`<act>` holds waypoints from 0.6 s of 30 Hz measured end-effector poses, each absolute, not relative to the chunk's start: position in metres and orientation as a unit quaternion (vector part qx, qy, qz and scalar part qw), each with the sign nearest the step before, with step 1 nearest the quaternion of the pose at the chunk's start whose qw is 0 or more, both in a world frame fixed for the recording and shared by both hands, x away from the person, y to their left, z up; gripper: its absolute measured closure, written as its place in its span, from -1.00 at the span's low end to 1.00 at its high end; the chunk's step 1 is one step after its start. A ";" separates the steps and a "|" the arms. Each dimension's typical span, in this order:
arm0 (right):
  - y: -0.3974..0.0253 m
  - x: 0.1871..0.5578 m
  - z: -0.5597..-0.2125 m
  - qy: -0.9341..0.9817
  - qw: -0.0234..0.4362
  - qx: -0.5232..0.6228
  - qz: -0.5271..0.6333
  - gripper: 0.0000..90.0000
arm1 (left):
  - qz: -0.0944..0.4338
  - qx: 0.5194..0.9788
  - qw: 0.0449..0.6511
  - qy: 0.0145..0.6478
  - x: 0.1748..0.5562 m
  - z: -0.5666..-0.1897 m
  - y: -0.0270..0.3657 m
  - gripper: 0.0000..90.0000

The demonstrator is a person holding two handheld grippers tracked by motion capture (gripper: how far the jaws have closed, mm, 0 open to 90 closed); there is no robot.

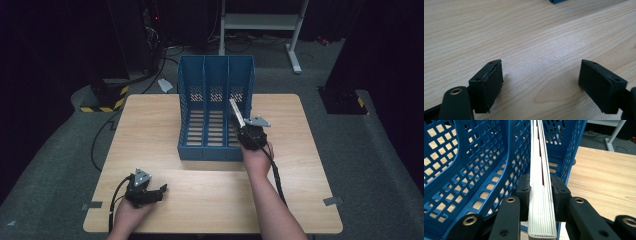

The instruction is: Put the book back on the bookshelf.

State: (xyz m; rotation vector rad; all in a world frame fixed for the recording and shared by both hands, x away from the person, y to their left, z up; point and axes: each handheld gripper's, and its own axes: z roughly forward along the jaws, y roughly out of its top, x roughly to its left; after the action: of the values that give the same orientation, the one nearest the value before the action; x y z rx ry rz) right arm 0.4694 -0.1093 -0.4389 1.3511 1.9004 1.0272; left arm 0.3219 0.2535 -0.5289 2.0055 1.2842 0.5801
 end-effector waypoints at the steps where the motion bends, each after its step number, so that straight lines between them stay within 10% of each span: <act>1: -0.109 0.470 -0.438 0.714 0.292 0.508 0.384 0.60 | 0.223 0.770 0.338 0.493 0.322 -0.529 0.253 -0.56; 18: -0.104 0.478 -0.433 0.697 0.320 0.514 0.385 0.69 | 0.222 0.770 0.339 0.493 0.322 -0.529 0.254 -0.56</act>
State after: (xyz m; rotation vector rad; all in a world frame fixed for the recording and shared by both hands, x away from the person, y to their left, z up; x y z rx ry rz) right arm 0.4776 -0.1036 -0.4326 1.3506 1.8305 1.0108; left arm 0.3218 0.2536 -0.5289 2.0051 1.2847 0.5794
